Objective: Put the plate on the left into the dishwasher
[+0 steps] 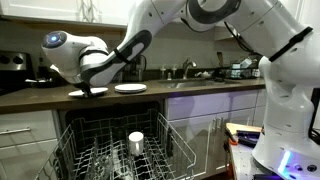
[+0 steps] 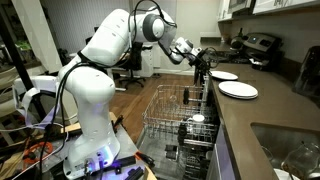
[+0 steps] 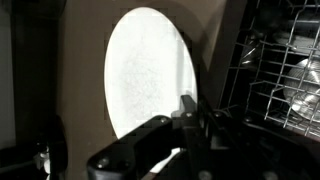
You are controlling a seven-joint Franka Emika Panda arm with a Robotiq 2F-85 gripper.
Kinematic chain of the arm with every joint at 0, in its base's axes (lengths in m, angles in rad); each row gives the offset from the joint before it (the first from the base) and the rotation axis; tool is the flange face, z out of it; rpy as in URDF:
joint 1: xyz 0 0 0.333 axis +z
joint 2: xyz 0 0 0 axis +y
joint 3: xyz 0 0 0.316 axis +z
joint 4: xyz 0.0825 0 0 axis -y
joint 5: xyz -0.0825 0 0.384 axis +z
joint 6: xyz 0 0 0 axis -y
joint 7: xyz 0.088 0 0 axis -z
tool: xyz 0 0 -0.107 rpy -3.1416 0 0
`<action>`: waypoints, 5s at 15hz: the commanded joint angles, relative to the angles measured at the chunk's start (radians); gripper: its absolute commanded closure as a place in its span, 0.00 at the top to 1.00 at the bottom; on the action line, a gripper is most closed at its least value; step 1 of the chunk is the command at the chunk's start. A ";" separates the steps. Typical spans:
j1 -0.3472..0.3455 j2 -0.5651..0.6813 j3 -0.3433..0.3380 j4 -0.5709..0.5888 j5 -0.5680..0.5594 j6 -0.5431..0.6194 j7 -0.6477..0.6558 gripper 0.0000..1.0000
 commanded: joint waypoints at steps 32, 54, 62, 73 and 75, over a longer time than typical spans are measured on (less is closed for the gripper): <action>-0.008 -0.019 0.002 -0.060 -0.159 0.139 0.141 0.10; 0.076 -0.039 0.041 -0.065 -0.214 -0.154 0.183 0.33; 0.058 -0.015 0.052 -0.039 -0.205 -0.151 0.171 0.52; 0.051 -0.019 0.052 -0.043 -0.205 -0.150 0.176 0.71; 0.051 -0.019 0.052 -0.043 -0.205 -0.150 0.176 0.71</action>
